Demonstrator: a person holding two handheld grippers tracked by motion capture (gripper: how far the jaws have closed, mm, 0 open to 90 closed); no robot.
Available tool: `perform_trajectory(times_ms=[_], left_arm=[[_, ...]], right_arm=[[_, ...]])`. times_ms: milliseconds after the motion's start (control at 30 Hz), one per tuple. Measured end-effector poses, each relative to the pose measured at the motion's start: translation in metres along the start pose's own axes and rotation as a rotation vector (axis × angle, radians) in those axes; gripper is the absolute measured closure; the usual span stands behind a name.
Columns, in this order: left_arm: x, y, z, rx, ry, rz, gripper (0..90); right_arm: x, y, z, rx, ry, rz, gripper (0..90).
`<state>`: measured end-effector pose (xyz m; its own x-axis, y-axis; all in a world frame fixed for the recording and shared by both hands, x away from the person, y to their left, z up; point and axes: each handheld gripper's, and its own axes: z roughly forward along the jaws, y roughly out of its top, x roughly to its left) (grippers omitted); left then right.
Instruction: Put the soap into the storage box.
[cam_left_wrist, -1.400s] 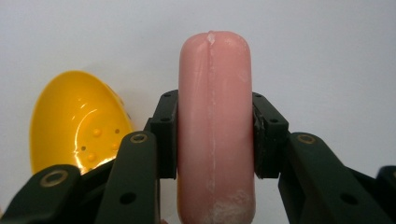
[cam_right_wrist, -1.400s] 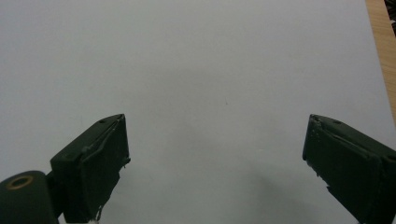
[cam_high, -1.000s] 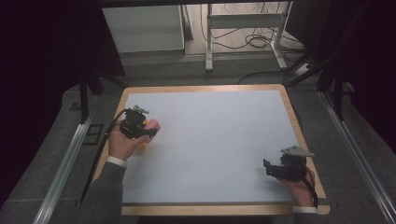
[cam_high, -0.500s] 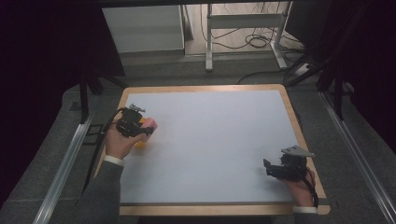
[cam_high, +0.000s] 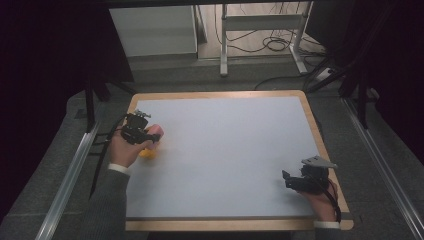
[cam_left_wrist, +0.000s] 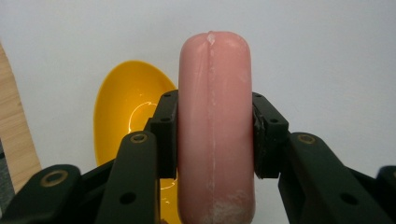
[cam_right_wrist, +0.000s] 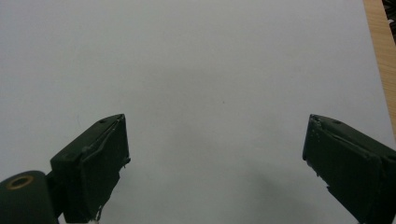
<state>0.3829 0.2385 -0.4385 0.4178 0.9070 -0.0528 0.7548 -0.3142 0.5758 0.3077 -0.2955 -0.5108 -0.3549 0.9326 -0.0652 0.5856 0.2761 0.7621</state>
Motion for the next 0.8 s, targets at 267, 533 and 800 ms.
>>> perform_trajectory(times_ms=[267, 533, 800], left_arm=[[0.008, -0.001, -0.002, 0.000, 0.015, -0.016, 60.2], [0.019, -0.006, -0.001, 0.009, 0.035, -0.038, 60.1], [0.025, -0.010, 0.005, 0.019, 0.044, -0.055, 60.1]], right_arm=[[0.000, 0.000, 0.000, 0.003, -0.002, 0.000, 6.8], [0.000, 0.000, 0.001, 0.007, 0.001, -0.001, 6.8], [0.000, -0.001, 0.001, 0.011, -0.003, 0.000, 6.8]])
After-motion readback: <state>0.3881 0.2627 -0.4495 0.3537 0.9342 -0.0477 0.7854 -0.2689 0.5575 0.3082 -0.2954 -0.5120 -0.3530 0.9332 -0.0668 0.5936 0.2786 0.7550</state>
